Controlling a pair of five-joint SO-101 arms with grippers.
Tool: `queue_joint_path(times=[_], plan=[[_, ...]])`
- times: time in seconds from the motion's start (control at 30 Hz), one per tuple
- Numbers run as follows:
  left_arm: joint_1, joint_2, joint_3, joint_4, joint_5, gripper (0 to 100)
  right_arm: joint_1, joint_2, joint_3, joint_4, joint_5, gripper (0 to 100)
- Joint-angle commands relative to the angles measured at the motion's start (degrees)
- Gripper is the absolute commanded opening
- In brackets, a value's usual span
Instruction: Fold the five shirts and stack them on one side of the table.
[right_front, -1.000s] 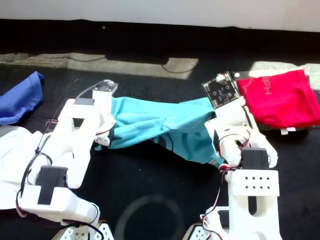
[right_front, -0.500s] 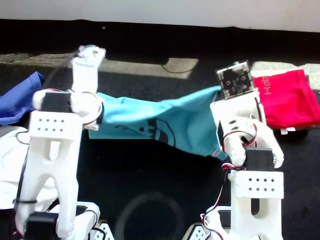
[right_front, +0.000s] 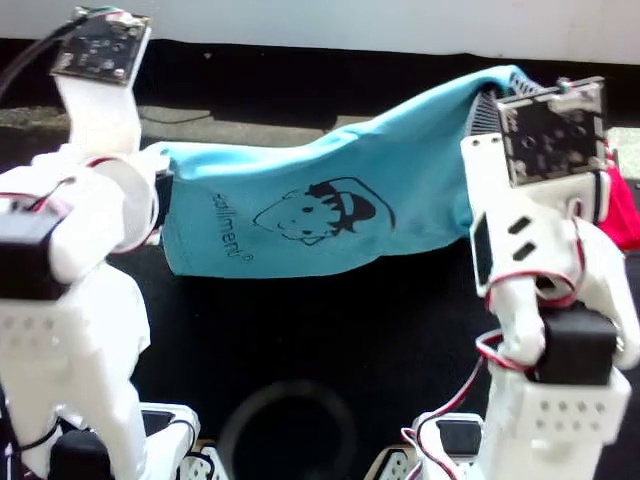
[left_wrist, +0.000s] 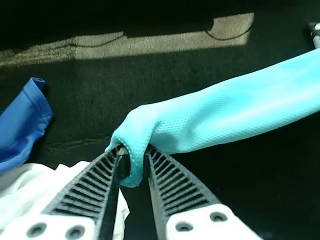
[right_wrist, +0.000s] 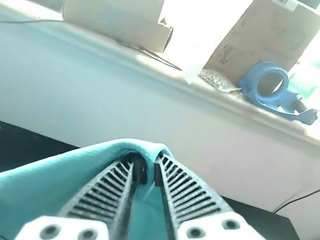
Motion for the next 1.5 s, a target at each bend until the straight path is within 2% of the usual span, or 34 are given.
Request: queue_joint_path(times=[0.0, 0.2, 0.53, 0.87, 1.0, 1.27, 1.47], plan=[[0.2, -1.5, -4.7, 1.1, 0.6, 1, 0.6, 0.3, -9.9, 4.1, -0.5, 0.6], [0.2, -1.5, -12.4, 1.1, 0.6, 1, 0.6, 0.3, -18.7, 6.5, -0.5, 0.6], [0.1, -4.4, -24.0, 1.1, 0.6, 1, 0.5, 0.1, -24.1, 10.0, -0.5, 0.6], [0.1, -9.6, -20.4, 1.0, 0.3, 1, 0.5, -5.9, -29.8, 9.5, -0.3, 0.6], [0.1, -10.2, -21.7, 0.9, 0.4, 1, 0.5, -6.1, -29.8, 9.5, 3.3, 0.6], [0.1, -14.7, -22.3, 1.1, 0.4, 1, 0.5, -11.2, -30.3, 9.5, 3.6, 0.6], [0.1, -16.7, -17.2, 1.1, 0.4, 1, 0.5, -13.4, -29.9, 9.6, 3.6, 0.6]])
